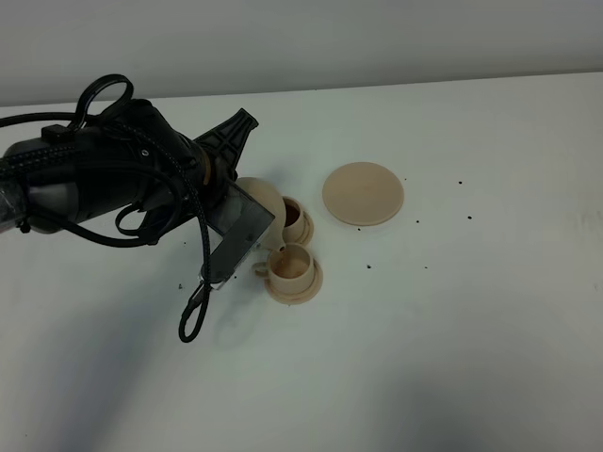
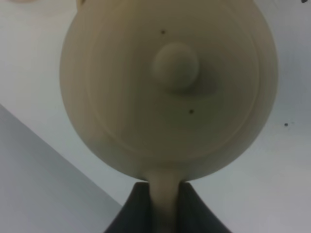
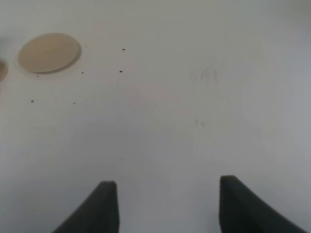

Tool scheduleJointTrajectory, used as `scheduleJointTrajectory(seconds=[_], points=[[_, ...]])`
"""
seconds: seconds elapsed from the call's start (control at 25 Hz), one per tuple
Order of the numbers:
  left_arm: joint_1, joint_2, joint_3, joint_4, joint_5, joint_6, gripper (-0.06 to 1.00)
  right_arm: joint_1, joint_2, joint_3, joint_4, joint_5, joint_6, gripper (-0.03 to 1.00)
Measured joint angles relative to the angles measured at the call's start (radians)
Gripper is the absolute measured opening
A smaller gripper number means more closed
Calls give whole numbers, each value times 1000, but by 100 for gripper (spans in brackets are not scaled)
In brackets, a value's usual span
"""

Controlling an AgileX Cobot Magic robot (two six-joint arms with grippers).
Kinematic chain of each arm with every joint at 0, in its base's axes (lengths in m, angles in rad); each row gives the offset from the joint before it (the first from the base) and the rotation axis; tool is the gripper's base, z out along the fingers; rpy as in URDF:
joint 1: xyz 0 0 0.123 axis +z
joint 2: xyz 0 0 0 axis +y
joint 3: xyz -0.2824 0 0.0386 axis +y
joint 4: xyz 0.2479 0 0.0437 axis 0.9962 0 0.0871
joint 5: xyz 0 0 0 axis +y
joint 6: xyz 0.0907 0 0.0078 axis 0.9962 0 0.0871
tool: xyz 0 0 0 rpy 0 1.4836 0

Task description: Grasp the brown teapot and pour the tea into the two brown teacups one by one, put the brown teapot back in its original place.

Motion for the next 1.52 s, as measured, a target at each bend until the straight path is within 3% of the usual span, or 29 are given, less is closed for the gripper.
scheduleJointTrajectory(seconds=[0.8, 1.52], points=[[-24, 1, 0, 114, -6, 3, 15, 0, 0, 0, 0, 0, 0, 49], [-26, 1, 0, 138, -58, 7, 15, 0, 0, 0, 0, 0, 0, 49]])
